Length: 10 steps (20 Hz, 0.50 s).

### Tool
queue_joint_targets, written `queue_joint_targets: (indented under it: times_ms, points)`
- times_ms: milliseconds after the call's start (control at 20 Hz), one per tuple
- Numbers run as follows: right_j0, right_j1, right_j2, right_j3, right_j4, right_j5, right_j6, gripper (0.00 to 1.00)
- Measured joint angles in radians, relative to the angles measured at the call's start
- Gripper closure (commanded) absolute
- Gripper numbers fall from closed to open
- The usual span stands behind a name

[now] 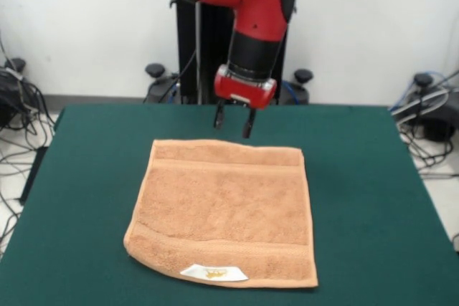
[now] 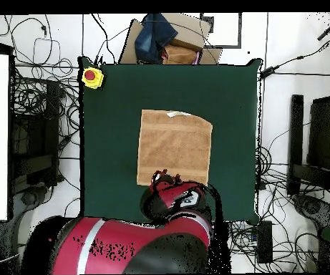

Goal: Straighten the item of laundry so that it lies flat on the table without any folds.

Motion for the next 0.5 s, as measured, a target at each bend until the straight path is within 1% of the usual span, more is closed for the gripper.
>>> queue_joint_targets:
  times_ms: [200,350,400,500]
  points:
    - [-0.011,0.023,-0.004,-0.032,0.000,-0.001,0.000,0.00]
    - [-0.012,0.074,-0.024,-0.085,0.009,-0.016,0.000,0.00]
    - [-0.015,0.111,-0.028,-0.118,0.011,-0.034,0.000,0.00]
    - [-0.018,0.132,-0.028,-0.137,0.011,-0.047,0.000,0.00]
